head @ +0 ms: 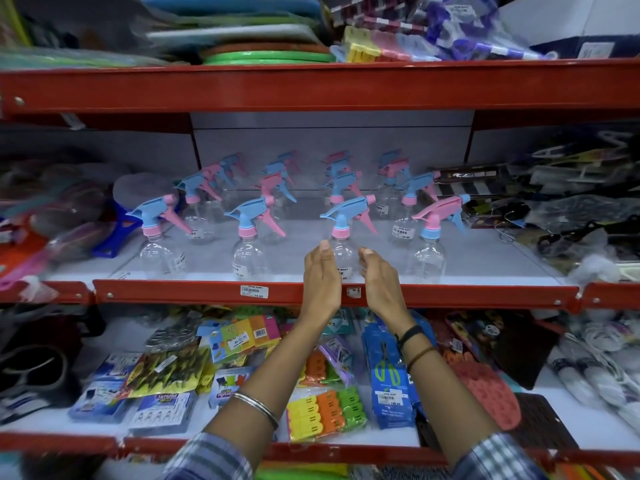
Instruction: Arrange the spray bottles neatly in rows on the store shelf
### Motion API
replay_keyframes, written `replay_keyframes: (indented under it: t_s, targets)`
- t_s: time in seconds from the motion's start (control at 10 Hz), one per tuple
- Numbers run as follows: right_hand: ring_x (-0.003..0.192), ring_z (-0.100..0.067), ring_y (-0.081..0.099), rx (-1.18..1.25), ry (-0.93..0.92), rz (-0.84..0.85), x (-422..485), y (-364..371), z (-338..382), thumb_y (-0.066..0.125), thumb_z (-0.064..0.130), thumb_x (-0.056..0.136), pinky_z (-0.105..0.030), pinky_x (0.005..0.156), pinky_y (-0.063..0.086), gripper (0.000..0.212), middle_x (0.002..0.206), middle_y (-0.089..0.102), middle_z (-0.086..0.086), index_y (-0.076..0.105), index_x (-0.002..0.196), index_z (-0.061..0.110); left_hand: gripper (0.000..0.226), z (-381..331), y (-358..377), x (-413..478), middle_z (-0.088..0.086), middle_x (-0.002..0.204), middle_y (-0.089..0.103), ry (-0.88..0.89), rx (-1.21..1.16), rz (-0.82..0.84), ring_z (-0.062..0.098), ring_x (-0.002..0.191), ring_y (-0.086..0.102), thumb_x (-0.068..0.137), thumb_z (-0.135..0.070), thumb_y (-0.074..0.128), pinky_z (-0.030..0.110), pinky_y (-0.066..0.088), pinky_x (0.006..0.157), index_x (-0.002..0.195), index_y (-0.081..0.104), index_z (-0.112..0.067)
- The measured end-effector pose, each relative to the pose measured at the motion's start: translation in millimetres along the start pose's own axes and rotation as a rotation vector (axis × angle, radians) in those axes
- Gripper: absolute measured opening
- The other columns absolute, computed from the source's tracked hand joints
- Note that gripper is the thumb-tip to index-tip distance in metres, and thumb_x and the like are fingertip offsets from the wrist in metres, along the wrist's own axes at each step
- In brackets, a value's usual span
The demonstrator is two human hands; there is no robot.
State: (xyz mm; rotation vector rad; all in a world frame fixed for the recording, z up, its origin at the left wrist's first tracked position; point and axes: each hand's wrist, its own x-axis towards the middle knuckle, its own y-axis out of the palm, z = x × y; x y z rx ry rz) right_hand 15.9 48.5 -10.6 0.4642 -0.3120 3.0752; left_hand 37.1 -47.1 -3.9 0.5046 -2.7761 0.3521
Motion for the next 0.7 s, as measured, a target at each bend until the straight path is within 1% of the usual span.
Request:
replay_keyframes:
  t_s: [0.1, 0.2, 0.3, 0.4, 0.5, 0.6, 0.7]
  targets:
    - [0.105, -0.018, 0.055, -0.001, -0.013, -0.018, -1, 1, 2, 0.028, 0.031, 0.099, -0.026, 0.095, 0.046, 0.044, 0.109, 0.059, -0.002, 0.057, 0.121, 0.007, 0.064, 0, -2, 0, 0.008, 0.135, 0.046, 0.009, -0.006, 0.01, 0.017, 0.124, 0.043, 0.092, -0.053, 0.011, 0.026, 0.028, 0.105, 0.13, 0.046, -0.015]
    - [0.109, -0.018, 0.057, -0.042, -0.03, -0.018, -4, 4, 3, 0.027, 0.039, 0.095, -0.038, 0.103, 0.042, 0.046, 0.114, 0.063, -0.003, 0.059, 0.113, 0.013, 0.06, 1, -4, -1, 0.005, 0.133, 0.047, 0.01, -0.008, 0.009, 0.009, 0.114, 0.041, 0.094, -0.05, 0.012, 0.023, 0.026, 0.099, 0.129, 0.047, -0.017]
    - [0.106, -0.019, 0.058, -0.085, -0.031, -0.018, -6, 5, 2, 0.026, 0.04, 0.095, -0.036, 0.098, 0.043, 0.042, 0.111, 0.064, -0.004, 0.059, 0.106, 0.015, 0.058, 1, -5, -1, 0.004, 0.135, 0.046, -0.001, -0.004, 0.019, 0.011, 0.118, 0.042, 0.095, -0.05, 0.014, 0.024, 0.027, 0.101, 0.131, 0.046, -0.017]
    - [0.095, -0.018, 0.053, -0.12, -0.042, -0.021, -8, 4, 6, 0.024, 0.039, 0.096, -0.03, 0.086, 0.038, 0.033, 0.1, 0.057, 0.0, 0.051, 0.094, 0.02, 0.057, 2, -7, -3, 0.007, 0.131, 0.049, 0.004, 0.003, 0.025, 0.018, 0.122, 0.045, 0.095, -0.049, 0.016, 0.03, 0.03, 0.107, 0.128, 0.047, -0.014]
    - [0.098, -0.021, 0.055, -0.166, -0.031, -0.03, -11, 7, 6, 0.026, 0.038, 0.097, -0.03, 0.086, 0.037, 0.045, 0.103, 0.062, -0.006, 0.056, 0.107, 0.006, 0.051, 0, -14, -9, 0.004, 0.127, 0.049, 0.043, 0.014, 0.018, 0.012, 0.116, 0.045, 0.097, -0.045, 0.019, 0.029, 0.031, 0.105, 0.122, 0.048, -0.013]
    - [0.12, -0.027, 0.052, -0.265, -0.071, -0.09, -19, 7, 0, 0.024, 0.058, 0.089, -0.04, 0.104, 0.04, 0.071, 0.13, 0.058, -0.014, 0.048, 0.128, 0.005, 0.041, 4, -23, -19, -0.001, 0.125, 0.046, 0.135, 0.011, -0.058, 0.004, 0.11, 0.042, 0.098, -0.038, 0.024, 0.023, 0.031, 0.103, 0.122, 0.047, -0.014]
    - [0.123, -0.025, 0.051, -0.292, -0.17, -0.196, -32, 8, 8, 0.026, 0.06, 0.087, -0.044, 0.104, 0.042, 0.071, 0.135, 0.054, -0.011, 0.048, 0.13, 0.008, 0.047, 1, -42, -25, -0.002, 0.132, 0.046, 0.265, 0.001, -0.096, -0.004, 0.115, 0.04, 0.096, -0.042, 0.025, 0.006, 0.028, 0.1, 0.126, 0.047, -0.013]
